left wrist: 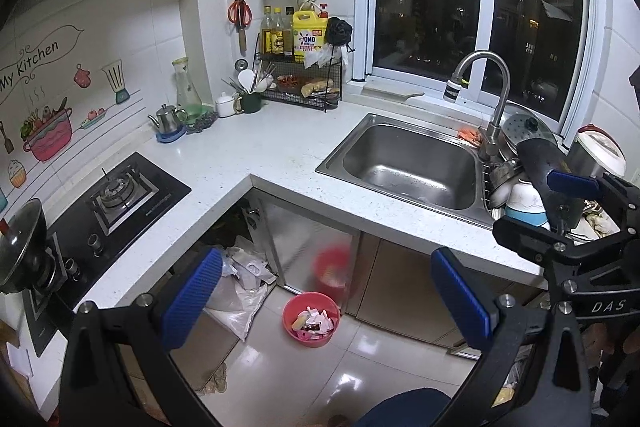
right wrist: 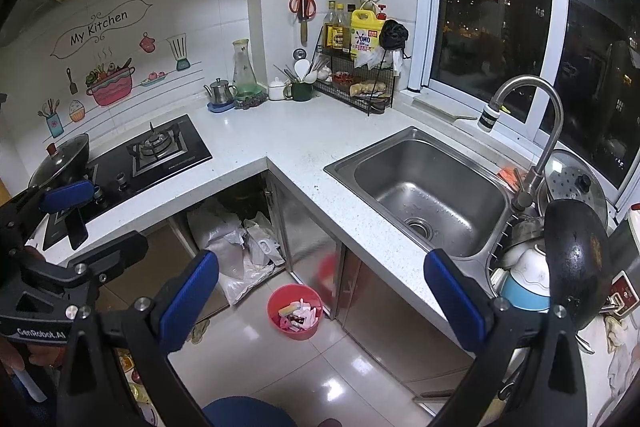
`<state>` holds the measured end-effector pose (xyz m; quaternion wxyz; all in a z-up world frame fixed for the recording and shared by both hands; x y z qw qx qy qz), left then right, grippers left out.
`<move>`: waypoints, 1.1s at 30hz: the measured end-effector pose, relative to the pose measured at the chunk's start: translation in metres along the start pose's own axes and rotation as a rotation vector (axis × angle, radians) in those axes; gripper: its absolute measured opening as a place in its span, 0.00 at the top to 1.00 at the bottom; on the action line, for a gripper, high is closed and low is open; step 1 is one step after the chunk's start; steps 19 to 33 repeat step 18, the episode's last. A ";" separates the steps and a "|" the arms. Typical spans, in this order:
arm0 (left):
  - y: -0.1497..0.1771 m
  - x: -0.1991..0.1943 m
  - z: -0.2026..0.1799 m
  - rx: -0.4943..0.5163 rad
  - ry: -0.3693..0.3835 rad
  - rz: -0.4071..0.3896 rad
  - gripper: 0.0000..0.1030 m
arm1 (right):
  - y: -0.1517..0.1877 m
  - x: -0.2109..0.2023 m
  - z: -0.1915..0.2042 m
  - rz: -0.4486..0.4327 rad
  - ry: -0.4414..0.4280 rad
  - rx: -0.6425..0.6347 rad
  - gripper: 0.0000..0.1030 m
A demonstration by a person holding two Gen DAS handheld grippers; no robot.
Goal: Collect trash
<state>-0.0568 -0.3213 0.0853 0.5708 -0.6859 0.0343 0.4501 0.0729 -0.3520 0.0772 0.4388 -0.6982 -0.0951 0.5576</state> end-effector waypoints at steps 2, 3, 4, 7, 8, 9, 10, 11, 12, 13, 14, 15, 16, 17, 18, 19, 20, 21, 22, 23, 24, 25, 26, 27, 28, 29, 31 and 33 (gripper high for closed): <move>0.000 0.000 0.001 -0.003 -0.002 0.001 0.00 | 0.000 0.001 0.001 -0.001 -0.004 -0.004 0.01; 0.000 -0.001 0.001 -0.003 -0.002 0.001 0.00 | 0.000 0.001 0.002 -0.001 -0.003 -0.005 0.01; 0.001 -0.001 0.002 -0.003 -0.001 0.002 0.00 | 0.000 0.002 0.003 -0.001 -0.004 -0.006 0.01; 0.000 -0.001 -0.001 0.005 0.001 0.002 0.00 | 0.002 0.003 0.005 0.003 -0.006 -0.004 0.01; 0.001 -0.001 -0.002 0.008 0.001 0.002 0.00 | 0.002 0.003 0.006 0.004 -0.005 -0.003 0.01; 0.001 0.000 -0.002 0.011 0.002 0.003 0.00 | 0.002 0.004 0.006 0.007 -0.003 -0.004 0.01; 0.001 0.000 -0.002 0.013 0.002 0.003 0.00 | 0.001 0.004 0.005 0.007 -0.003 -0.005 0.01; 0.000 0.000 -0.002 0.014 0.003 0.001 0.00 | 0.001 0.003 0.006 0.008 -0.003 -0.004 0.01; 0.000 0.000 -0.002 0.014 0.002 0.001 0.00 | 0.002 0.004 0.005 0.009 -0.004 -0.005 0.01; 0.000 0.000 -0.002 0.014 0.003 0.002 0.00 | 0.001 0.004 0.005 0.010 -0.003 -0.005 0.01; 0.000 0.001 -0.002 0.015 0.004 0.002 0.00 | 0.002 0.004 0.005 0.009 -0.002 -0.005 0.01; 0.000 0.001 -0.002 0.015 0.006 0.002 0.00 | 0.002 0.004 0.005 0.009 -0.001 -0.005 0.01; 0.000 0.001 -0.002 0.016 0.006 0.003 0.00 | 0.002 0.004 0.005 0.005 0.001 -0.003 0.01; -0.001 0.002 -0.002 0.018 0.006 0.004 0.00 | 0.003 0.003 0.005 0.001 0.002 -0.002 0.01; -0.001 0.003 -0.003 0.023 0.006 0.007 0.00 | 0.003 0.004 0.005 0.001 0.002 -0.002 0.01; -0.001 0.003 -0.003 0.023 0.006 0.007 0.00 | 0.003 0.004 0.005 0.001 0.002 -0.002 0.01; -0.001 0.003 -0.003 0.023 0.006 0.007 0.00 | 0.003 0.004 0.005 0.001 0.002 -0.002 0.01; -0.001 0.003 -0.003 0.023 0.006 0.007 0.00 | 0.003 0.004 0.005 0.001 0.002 -0.002 0.01; -0.001 0.003 -0.003 0.023 0.006 0.007 0.00 | 0.003 0.004 0.005 0.001 0.002 -0.002 0.01; -0.001 0.003 -0.003 0.023 0.006 0.007 0.00 | 0.003 0.004 0.005 0.001 0.002 -0.002 0.01; -0.001 0.003 -0.003 0.023 0.006 0.007 0.00 | 0.003 0.004 0.005 0.001 0.002 -0.002 0.01; -0.001 0.003 -0.003 0.023 0.006 0.007 0.00 | 0.003 0.004 0.005 0.001 0.002 -0.002 0.01; -0.001 0.003 -0.003 0.023 0.006 0.007 0.00 | 0.003 0.004 0.005 0.001 0.002 -0.002 0.01; -0.001 0.003 -0.003 0.023 0.006 0.007 0.00 | 0.003 0.004 0.005 0.001 0.002 -0.002 0.01; -0.001 0.003 -0.003 0.023 0.006 0.007 0.00 | 0.003 0.004 0.005 0.001 0.002 -0.002 0.01; -0.001 0.003 -0.003 0.023 0.006 0.007 0.00 | 0.003 0.004 0.005 0.001 0.002 -0.002 0.01; -0.001 0.003 -0.003 0.023 0.006 0.007 0.00 | 0.003 0.004 0.005 0.001 0.002 -0.002 0.01; -0.001 0.003 -0.003 0.023 0.006 0.007 0.00 | 0.003 0.004 0.005 0.001 0.002 -0.002 0.01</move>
Point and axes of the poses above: each gripper's, at about its wrist camera, not at the fingertips, and x roughly the way its jaws point, z to its left, y to its underside, the point moved 2 cm from there along x, roughly the way its jaws point, and after that the axes turned 3 degrees about x, right-handed, at the moved point
